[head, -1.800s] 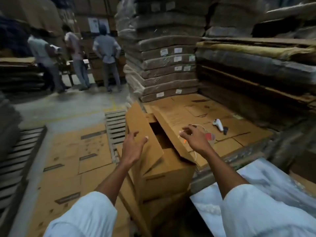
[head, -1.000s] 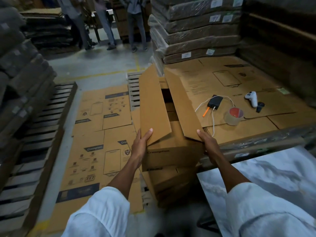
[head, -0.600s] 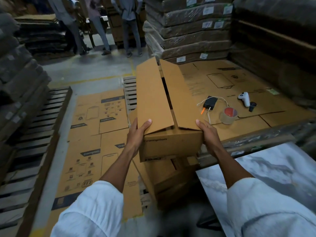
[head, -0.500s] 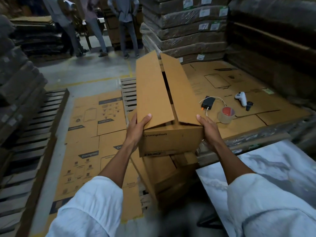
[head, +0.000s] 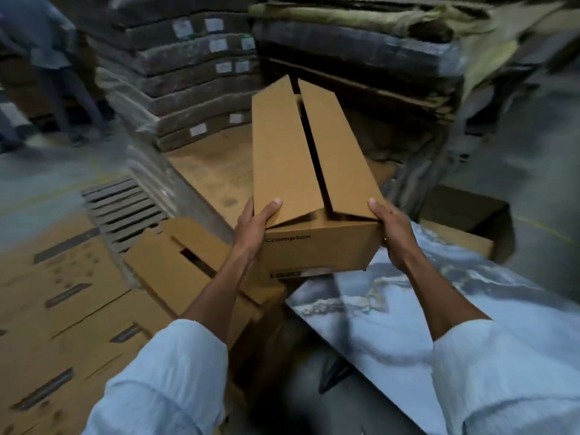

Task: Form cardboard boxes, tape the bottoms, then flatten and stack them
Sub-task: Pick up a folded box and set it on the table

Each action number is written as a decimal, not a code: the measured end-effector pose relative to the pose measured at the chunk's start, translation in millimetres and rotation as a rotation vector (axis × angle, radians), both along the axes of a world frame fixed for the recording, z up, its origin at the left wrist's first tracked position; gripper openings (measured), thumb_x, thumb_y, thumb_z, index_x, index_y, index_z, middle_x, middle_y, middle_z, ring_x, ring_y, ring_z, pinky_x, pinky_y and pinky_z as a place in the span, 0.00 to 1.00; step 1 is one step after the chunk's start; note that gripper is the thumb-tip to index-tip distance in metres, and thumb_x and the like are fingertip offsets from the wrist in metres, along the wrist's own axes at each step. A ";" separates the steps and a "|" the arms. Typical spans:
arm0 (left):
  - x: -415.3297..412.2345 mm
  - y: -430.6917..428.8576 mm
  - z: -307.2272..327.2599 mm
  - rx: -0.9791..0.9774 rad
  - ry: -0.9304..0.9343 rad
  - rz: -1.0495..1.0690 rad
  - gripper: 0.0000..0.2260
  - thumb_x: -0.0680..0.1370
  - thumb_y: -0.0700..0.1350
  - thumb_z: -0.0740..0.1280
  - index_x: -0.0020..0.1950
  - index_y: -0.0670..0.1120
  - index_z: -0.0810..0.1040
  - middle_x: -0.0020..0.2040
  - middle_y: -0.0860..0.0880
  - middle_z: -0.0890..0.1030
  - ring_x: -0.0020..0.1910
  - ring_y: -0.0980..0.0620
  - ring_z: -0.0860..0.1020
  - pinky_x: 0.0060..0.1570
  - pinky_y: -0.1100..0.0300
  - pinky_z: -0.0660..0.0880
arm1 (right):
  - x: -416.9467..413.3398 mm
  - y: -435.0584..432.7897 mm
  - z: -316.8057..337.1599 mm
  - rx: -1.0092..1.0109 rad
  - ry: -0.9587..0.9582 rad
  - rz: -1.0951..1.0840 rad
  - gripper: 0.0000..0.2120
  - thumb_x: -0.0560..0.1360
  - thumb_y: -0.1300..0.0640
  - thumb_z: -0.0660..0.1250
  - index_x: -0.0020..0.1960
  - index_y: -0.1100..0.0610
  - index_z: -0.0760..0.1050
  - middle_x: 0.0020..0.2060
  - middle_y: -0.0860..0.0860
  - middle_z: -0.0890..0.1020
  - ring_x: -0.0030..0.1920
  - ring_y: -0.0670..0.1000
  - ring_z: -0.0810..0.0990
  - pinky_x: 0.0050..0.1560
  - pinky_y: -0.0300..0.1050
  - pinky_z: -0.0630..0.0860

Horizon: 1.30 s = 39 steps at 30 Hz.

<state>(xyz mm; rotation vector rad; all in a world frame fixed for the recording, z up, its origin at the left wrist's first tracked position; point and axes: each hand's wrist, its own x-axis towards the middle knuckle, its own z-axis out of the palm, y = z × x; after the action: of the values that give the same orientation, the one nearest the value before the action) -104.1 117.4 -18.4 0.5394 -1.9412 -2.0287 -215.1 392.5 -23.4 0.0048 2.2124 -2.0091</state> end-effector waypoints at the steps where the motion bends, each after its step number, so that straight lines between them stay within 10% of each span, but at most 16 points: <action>1: -8.2 23.6 1.3 0.012 0.011 -0.074 0.34 0.74 0.64 0.72 0.77 0.56 0.68 0.68 0.59 0.76 0.65 0.52 0.76 0.69 0.49 0.72 | 4.4 30.0 -3.3 0.013 0.007 -0.053 0.38 0.60 0.24 0.72 0.65 0.42 0.80 0.62 0.48 0.82 0.60 0.54 0.81 0.58 0.56 0.78; 4: -28.5 99.3 0.6 0.000 0.020 -0.293 0.22 0.73 0.63 0.73 0.67 0.66 0.76 0.63 0.56 0.82 0.62 0.50 0.81 0.66 0.46 0.75 | 36.1 112.3 -7.2 0.028 0.030 -0.244 0.32 0.66 0.29 0.70 0.64 0.45 0.81 0.58 0.45 0.84 0.59 0.52 0.81 0.62 0.56 0.76; 15: -8.8 304.6 -46.1 0.025 -0.161 -0.758 0.37 0.69 0.66 0.75 0.74 0.54 0.73 0.64 0.52 0.83 0.62 0.48 0.81 0.67 0.45 0.75 | 188.9 311.9 -46.3 0.030 -0.002 -0.633 0.13 0.74 0.38 0.71 0.55 0.43 0.84 0.53 0.41 0.86 0.57 0.47 0.83 0.66 0.56 0.76; 24: 29.0 325.1 -79.5 -0.011 -0.210 -0.786 0.18 0.76 0.58 0.72 0.65 0.61 0.76 0.61 0.56 0.84 0.60 0.52 0.82 0.61 0.55 0.76 | 250.1 306.0 -109.2 -0.009 -0.117 -0.782 0.37 0.70 0.32 0.70 0.73 0.51 0.74 0.68 0.48 0.78 0.69 0.52 0.74 0.71 0.55 0.70; 30: 59.8 326.3 -97.3 -0.429 -0.018 -0.660 0.33 0.78 0.66 0.62 0.81 0.56 0.59 0.78 0.57 0.65 0.76 0.57 0.64 0.76 0.54 0.62 | 267.4 292.6 -118.6 0.300 -0.043 -0.734 0.34 0.75 0.30 0.60 0.75 0.47 0.68 0.70 0.47 0.76 0.71 0.52 0.73 0.72 0.56 0.68; 35: 68.3 315.5 -106.6 -0.821 0.079 -0.902 0.48 0.73 0.76 0.59 0.83 0.57 0.39 0.80 0.62 0.38 0.79 0.64 0.39 0.77 0.61 0.45 | 270.5 275.0 -109.3 0.885 0.248 -0.454 0.39 0.74 0.24 0.56 0.80 0.41 0.59 0.80 0.38 0.56 0.81 0.45 0.49 0.78 0.51 0.48; 39: 57.8 314.3 -108.4 -0.958 0.100 -0.843 0.38 0.82 0.56 0.65 0.83 0.53 0.43 0.84 0.52 0.47 0.80 0.49 0.59 0.73 0.59 0.61 | 263.8 265.7 -117.6 1.094 0.222 -0.472 0.32 0.80 0.32 0.50 0.79 0.46 0.63 0.78 0.43 0.62 0.79 0.58 0.60 0.72 0.65 0.63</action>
<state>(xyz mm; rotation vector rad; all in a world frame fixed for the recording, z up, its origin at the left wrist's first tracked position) -46.3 431.7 -126.7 -0.6814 -2.9834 -1.0613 48.7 658.2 -141.0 0.4733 3.3733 -0.6640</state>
